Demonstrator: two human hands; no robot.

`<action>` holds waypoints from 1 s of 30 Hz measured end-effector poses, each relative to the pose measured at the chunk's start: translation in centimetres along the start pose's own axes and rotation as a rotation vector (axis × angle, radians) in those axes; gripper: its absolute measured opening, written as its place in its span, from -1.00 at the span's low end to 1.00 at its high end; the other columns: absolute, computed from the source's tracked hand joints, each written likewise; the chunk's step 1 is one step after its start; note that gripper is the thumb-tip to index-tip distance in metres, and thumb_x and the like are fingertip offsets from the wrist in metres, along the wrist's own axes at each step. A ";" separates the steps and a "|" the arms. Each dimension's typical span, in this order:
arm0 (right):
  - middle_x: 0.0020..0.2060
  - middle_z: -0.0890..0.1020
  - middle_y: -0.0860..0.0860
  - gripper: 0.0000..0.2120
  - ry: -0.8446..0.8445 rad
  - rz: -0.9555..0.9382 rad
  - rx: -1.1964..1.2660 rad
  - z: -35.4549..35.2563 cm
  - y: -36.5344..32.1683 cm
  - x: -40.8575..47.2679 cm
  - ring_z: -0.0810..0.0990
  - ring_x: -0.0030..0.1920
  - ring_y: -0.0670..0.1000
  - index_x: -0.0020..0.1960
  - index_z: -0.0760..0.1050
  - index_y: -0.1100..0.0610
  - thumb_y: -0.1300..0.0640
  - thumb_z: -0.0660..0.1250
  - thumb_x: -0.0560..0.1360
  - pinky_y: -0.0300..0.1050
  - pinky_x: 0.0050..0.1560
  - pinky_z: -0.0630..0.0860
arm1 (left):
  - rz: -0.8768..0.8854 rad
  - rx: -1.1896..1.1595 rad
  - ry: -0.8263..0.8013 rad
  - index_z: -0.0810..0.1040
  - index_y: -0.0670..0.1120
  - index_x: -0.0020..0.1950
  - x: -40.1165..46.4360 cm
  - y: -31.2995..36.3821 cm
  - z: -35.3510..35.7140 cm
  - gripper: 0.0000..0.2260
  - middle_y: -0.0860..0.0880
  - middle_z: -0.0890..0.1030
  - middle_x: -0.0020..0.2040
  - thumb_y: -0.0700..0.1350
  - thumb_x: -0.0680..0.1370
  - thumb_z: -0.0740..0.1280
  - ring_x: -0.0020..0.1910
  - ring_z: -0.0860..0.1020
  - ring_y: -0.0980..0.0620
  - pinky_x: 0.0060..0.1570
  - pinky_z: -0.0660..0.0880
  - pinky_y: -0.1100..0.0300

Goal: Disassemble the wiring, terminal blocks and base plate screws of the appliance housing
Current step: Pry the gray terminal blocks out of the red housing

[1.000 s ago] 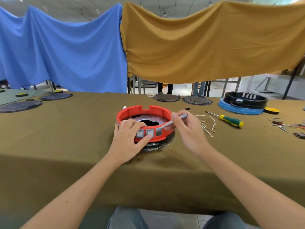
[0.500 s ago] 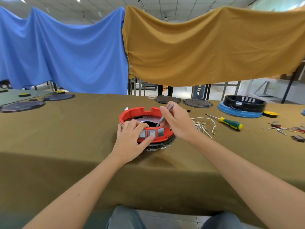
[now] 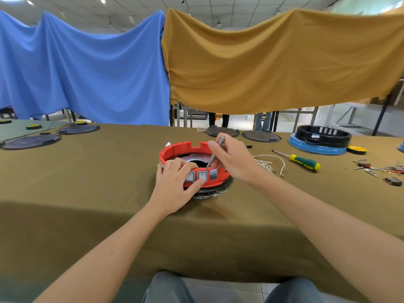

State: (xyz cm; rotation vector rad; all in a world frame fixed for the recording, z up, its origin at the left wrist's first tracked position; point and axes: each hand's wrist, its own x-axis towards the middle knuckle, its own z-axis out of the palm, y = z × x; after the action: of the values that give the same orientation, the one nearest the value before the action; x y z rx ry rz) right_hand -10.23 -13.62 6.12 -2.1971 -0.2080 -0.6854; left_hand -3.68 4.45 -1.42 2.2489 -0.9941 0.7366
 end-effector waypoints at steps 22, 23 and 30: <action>-0.51 0.63 0.06 -0.65 -0.336 0.365 -0.175 -0.2 -2.1 4.7 0.61 -0.50 -0.01 -0.22 0.51 0.28 0.11 0.17 0.65 -0.21 -0.45 0.52 | 0.007 -0.003 0.007 0.51 0.04 0.23 0.0 -0.1 0.0 -0.50 0.10 0.44 0.07 0.34 0.49 0.13 0.19 0.36 0.03 0.36 0.22 -0.26; -0.51 0.63 0.06 -0.64 -0.334 0.353 -0.178 -0.1 -2.1 4.7 0.61 -0.49 0.00 -0.21 0.51 0.28 0.11 0.17 0.66 -0.20 -0.44 0.52 | 0.005 -0.006 0.007 0.51 0.05 0.23 0.0 -0.1 0.0 -0.50 0.10 0.44 0.08 0.34 0.49 0.13 0.20 0.36 0.03 0.36 0.21 -0.27; -0.30 0.71 0.19 -0.75 -0.169 0.169 -0.082 -0.2 -1.9 2.3 0.70 -0.30 0.13 -0.11 0.34 0.14 0.03 0.16 0.68 -0.09 -0.27 0.64 | 0.001 -0.021 0.010 0.51 0.07 0.24 0.0 -0.1 0.0 -0.50 0.12 0.43 0.08 0.34 0.48 0.13 0.21 0.36 0.03 0.38 0.19 -0.28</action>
State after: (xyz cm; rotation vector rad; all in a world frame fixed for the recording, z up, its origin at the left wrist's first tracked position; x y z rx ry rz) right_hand -9.05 -12.72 8.70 -2.3212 -0.0795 -0.4218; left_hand -3.64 4.50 -1.45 2.2249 -0.9935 0.7336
